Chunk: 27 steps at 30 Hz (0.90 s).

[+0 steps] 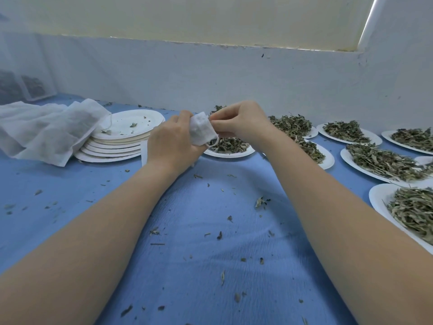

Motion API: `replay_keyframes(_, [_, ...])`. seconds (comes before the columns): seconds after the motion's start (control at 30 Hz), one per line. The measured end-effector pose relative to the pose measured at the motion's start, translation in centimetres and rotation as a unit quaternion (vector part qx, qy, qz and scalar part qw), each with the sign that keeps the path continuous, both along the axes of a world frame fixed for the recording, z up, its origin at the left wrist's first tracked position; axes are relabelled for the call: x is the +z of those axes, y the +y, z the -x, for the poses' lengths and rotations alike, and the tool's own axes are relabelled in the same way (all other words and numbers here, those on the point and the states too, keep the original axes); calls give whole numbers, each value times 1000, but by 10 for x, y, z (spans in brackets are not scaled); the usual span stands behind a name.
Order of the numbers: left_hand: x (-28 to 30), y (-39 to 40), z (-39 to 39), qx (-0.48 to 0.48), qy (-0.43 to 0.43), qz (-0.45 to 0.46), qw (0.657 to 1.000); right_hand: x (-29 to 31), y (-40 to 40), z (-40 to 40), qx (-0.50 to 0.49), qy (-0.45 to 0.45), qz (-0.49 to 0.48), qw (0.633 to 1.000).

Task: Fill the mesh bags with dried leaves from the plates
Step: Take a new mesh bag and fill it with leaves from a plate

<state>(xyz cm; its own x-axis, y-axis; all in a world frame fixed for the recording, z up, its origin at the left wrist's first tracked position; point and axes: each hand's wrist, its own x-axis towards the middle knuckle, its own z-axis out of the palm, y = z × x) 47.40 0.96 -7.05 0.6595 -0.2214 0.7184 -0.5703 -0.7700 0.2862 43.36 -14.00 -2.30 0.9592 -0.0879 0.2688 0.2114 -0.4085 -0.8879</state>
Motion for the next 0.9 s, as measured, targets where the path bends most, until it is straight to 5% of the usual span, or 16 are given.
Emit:
replay_keyframes(0.27, [-1,-1,2,-26,-32,-55,998,-4,10,-6,20,15,98,995])
replay_keyframes(0.37, [-3,-1,0,-14,-18,-52,998,-3,5,-3,63,26,33,997])
replay_keyframes(0.43, [-4,-1,-2,-2,-9,-55,998,-5,1,-7,-8,-5,19,1000])
replay_keyframes(0.53, [-5,0,-5,19,4,-63,998,-13,-5,-14,-151,-31,252,955])
replay_keyframes(0.67, [-5,1,-7,39,12,-68,997,-29,-11,-18,-113,32,423,898])
replay_keyframes(0.9, [-6,1,-8,48,22,-75,996,-29,-11,-17,-126,21,359,924])
